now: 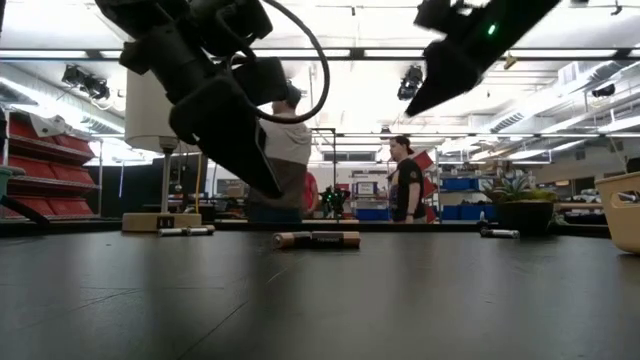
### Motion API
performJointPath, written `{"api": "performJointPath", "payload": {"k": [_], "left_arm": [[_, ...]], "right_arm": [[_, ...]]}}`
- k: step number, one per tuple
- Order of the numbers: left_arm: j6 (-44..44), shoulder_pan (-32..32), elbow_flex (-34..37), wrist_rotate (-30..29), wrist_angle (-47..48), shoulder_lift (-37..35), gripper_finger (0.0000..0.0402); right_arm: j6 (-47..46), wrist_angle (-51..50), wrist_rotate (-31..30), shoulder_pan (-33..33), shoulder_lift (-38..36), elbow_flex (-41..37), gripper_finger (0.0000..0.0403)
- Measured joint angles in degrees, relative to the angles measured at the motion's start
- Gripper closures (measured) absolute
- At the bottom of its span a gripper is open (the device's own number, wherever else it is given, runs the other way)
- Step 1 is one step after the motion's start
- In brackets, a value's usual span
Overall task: Sort batteries
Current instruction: Put the black battery into the yellow bin
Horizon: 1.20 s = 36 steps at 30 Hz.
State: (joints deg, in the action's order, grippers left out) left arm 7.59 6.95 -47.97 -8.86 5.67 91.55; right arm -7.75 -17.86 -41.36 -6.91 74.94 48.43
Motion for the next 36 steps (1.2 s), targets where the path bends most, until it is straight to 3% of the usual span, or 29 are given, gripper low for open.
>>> {"api": "performJointPath", "payload": {"k": [9, 15, 20, 31, 36], "left_arm": [[10.62, 1.56, -0.02, 0.06, 0.28, 0.0, 0.02], [15.05, 2.39, -0.02, -0.58, -0.13, 0.11, 0.02], [16.01, 2.46, -0.02, -1.78, -0.25, 0.22, 0.02], [22.88, 3.84, -0.27, -1.89, -5.9, 5.82, 0.02], [24.28, 4.9, -1.57, -7.34, -6.16, 8.38, 0.02]], "right_arm": [[8.65, 46.13, 1.96, 8.4, -0.04, -19.46, 0.0334], [11.45, 70.06, 2.61, 8.0, 1.12, -29.11, 0.0344], [12.58, 71.91, 6.97, 6.12, 1.31, -30.83, 0.0344], [13.35, 72.5, 6.7, 4.93, 1.29, -30.83, 0.0345], [13.32, 72.64, 6.69, 4.83, 1.29, -30.83, 0.0345]]}}
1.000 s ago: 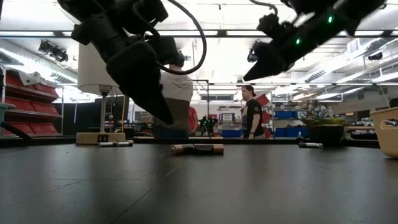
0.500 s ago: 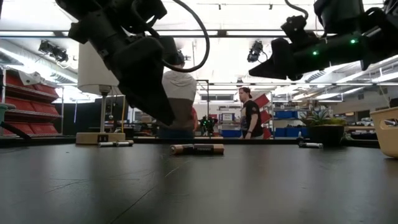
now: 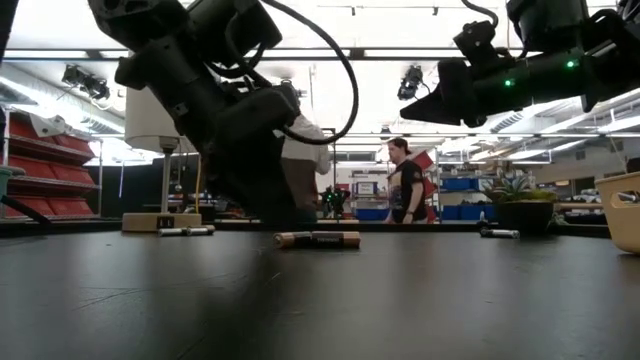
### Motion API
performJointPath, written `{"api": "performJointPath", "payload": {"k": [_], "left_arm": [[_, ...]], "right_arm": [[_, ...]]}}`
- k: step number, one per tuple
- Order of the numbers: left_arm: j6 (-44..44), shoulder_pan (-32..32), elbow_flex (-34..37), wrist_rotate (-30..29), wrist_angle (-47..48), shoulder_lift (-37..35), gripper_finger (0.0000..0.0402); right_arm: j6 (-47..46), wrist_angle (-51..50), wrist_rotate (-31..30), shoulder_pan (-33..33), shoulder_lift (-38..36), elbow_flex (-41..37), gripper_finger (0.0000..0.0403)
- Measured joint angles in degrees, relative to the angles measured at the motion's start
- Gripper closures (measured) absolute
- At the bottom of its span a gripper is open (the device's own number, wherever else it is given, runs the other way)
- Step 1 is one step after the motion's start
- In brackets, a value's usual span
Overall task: Sort batteries
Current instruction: Put the black battery into the yellow bin
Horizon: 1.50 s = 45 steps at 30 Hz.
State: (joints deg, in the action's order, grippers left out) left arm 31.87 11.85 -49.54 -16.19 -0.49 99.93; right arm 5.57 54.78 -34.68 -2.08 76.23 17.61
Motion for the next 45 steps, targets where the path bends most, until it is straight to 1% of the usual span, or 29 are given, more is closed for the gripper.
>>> {"api": "performJointPath", "payload": {"k": [3, 10, 12, 14, 16, 18, 20, 21, 24, 26, 29, 31, 34, 37, 38, 39, 42, 45], "left_arm": [[0.8, 0.6, 0.0, -2.74, 0.14, 0.84, 0.02], [1.77, 1.11, -0.07, -3.84, -1.94, 4.66, 0.02], [1.72, 1.2, -0.2, -4.48, -1.99, 5.32, 0.0205], [1.57, 1.4, -0.22, -5.22, -2.02, 5.49, 0.0221], [1.29, 1.52, -0.21, -5.43, -2.06, 5.44, 0.0248], [0.16, 1.65, -0.15, -5.28, -1.84, 5.26, 0.0286], [-0.54, 1.69, -0.17, -5.17, -1.8, 5.24, 0.0332], [-1.76, 1.69, -0.17, -4.94, -1.69, 4.97, 0.0347], [-5.46, 1.71, -0.03, -3.97, -0.58, 3.5, 0.0347], [-7.06, 1.76, 0.25, -3.6, 2.11, 1.29, 0.0347], [-8.44, 1.67, 0.24, -6.01, 7.09, -3.79, 0.0347], [-9.71, 1.51, 0.22, -8.38, 9.73, -7.12, 0.0347], [-13.23, 1.53, 0.22, -9.45, 8.22, -11.36, 0.0347], [-20.39, 1.2, 0.02, -6.39, 3.26, -13.51, 0.0347], [-22.7, 0.75, 0.02, -4.85, 1.51, -13.52, 0.0347], [-24.83, 0.18, 0.04, -3.07, -0.12, -13.28, 0.0347], [-29.81, -1.61, 0.04, 1.14, -6.92, -11.48, 0.0347], [-33.45, -3.13, 0.04, 1.93, -12.74, -8.52, 0.0347]], "right_arm": [[-0.01, 0.0, -0.04, -0.29, 0.0, 0.0, 0.0345], [-0.46, -0.46, -0.04, -0.63, 0.0, 0.02, 0.0346], [-0.66, -0.51, -0.04, -0.7, 0.0, 0.02, 0.0348], [-0.68, -0.56, 0.0, -0.86, 0.0, 0.02, 0.0349], [-0.7, -0.61, 0.02, -0.86, 0.0, 0.02, 0.0349], [-0.86, -0.77, 0.07, -0.88, 0.0, 0.02, 0.0348], [-0.88, -0.84, 0.08, -0.88, 0.0, 0.02, 0.0347], [-0.87, -0.83, 0.1, -0.88, 0.0, 0.02, 0.0347], [-0.63, -0.84, 0.22, -0.88, 0.0, 0.02, 0.0349], [-0.23, -0.93, 0.22, -0.88, 0.0, 0.1, 0.0351], [0.65, -3.36, 0.34, -0.88, 0.0, 1.63, 0.035], [0.69, -7.13, 3.0, -0.86, -0.02, 3.64, 0.0348], [0.64, -17.64, 9.89, -1.12, 0.07, 8.1, 0.0343], [1.99, -29.51, 16.64, -3.08, 0.33, 12.67, 0.0335], [2.38, -31.66, 18.41, -4.01, 0.5, 13.77, 0.0331], [2.57, -33.42, 19.53, -5.13, 0.61, 14.95, 0.0326], [2.78, -35.72, 20.25, -7.55, 0.57, 17.26, 0.0304], [2.09, -36.13, 20.14, -9.28, 0.55, 17.9, 0.0273]]}}
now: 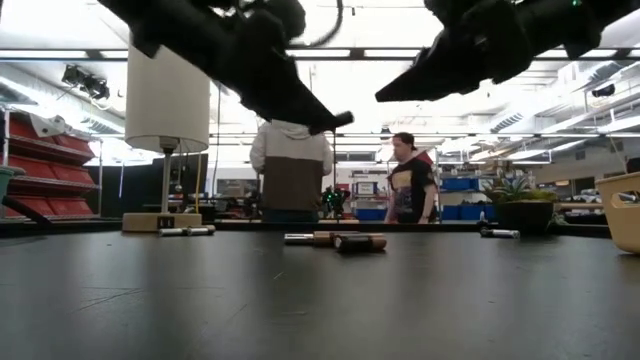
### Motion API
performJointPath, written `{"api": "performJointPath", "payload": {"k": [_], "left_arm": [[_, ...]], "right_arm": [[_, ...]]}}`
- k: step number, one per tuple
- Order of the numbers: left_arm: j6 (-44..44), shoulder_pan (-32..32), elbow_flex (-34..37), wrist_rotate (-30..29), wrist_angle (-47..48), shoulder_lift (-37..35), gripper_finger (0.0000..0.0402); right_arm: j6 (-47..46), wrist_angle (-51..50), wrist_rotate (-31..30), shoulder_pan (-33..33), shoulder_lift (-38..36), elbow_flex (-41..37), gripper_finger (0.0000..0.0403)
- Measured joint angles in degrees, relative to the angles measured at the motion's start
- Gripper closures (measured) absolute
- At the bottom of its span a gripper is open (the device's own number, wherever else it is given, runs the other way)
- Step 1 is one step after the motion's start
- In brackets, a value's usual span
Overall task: Sort batteries
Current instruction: Put the black battery into the yellow bin
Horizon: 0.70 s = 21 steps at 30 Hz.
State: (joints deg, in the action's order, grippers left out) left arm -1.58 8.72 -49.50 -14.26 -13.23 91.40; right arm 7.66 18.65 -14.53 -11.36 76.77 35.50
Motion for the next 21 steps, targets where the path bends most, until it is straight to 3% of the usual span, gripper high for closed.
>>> {"api": "performJointPath", "payload": {"k": [5, 9, 12, 21], "left_arm": [[-5.92, -0.75, 0.02, 0.95, -10.02, 3.07, 0.0347], [-7.21, -1.42, 0.02, 2.32, -15.26, 4.59, 0.0347], [-7.23, -1.78, 0.02, 3.98, -18.77, 5.61, 0.0347], [-8.9, -1.99, 0.02, 3.74, -22.22, 6.35, 0.0347]], "right_arm": [[-2.56, -0.15, -0.8, -1.03, 0.0, 0.18, 0.0214], [-3.4, 0.12, -1.85, -1.0, 0.0, 0.18, 0.0196], [-3.51, 0.11, -6.05, -1.0, 0.0, 0.18, 0.0202], [-3.38, 0.14, -5.14, -0.87, 0.0, 0.18, 0.0258]]}}
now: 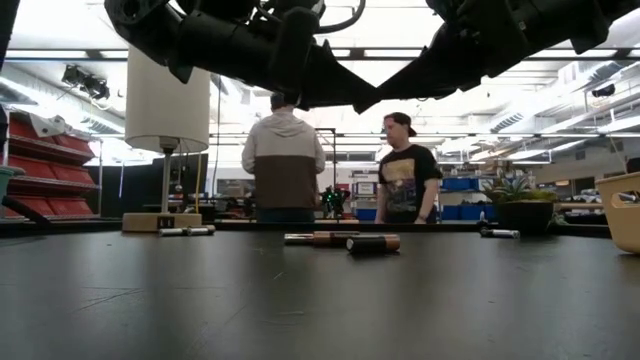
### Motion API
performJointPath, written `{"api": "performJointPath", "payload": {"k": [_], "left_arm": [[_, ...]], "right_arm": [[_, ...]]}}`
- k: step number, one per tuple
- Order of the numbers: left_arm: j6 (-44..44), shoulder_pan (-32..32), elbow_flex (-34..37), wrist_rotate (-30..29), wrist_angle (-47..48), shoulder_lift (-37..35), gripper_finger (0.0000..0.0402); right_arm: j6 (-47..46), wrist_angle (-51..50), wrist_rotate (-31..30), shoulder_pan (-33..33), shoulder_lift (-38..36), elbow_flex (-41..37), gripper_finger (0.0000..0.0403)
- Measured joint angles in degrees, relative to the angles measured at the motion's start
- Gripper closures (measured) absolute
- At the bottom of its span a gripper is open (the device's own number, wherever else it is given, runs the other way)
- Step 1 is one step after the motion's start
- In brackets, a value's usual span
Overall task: Sort batteries
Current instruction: Put the black battery into the yellow bin
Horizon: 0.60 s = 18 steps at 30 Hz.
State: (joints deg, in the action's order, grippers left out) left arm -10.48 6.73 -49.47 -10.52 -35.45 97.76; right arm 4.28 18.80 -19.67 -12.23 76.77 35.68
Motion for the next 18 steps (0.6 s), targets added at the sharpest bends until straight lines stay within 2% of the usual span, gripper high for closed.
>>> {"api": "performJointPath", "payload": {"k": [4, 8, 14, 18], "left_arm": [[0.01, -0.34, 0.0, -0.03, 0.05, 0.0, 0.0347], [0.11, -0.73, 0.0, 0.18, 0.45, 0.0, 0.0347], [0.12, -0.73, 0.0, -0.16, 0.53, 0.0, 0.0316], [0.76, -0.71, -0.02, -4.47, 2.72, -0.09, 0.03]], "right_arm": [[0.33, -0.08, 0.19, 0.04, -0.02, 0.0, 0.0304], [0.46, -0.5, 0.23, 0.09, -0.02, 0.0, 0.0371], [-0.06, -0.59, 0.36, 0.39, -0.02, 0.0, 0.0377], [-0.38, -2.7, -0.49, 0.57, -0.13, 0.47, 0.0377]]}}
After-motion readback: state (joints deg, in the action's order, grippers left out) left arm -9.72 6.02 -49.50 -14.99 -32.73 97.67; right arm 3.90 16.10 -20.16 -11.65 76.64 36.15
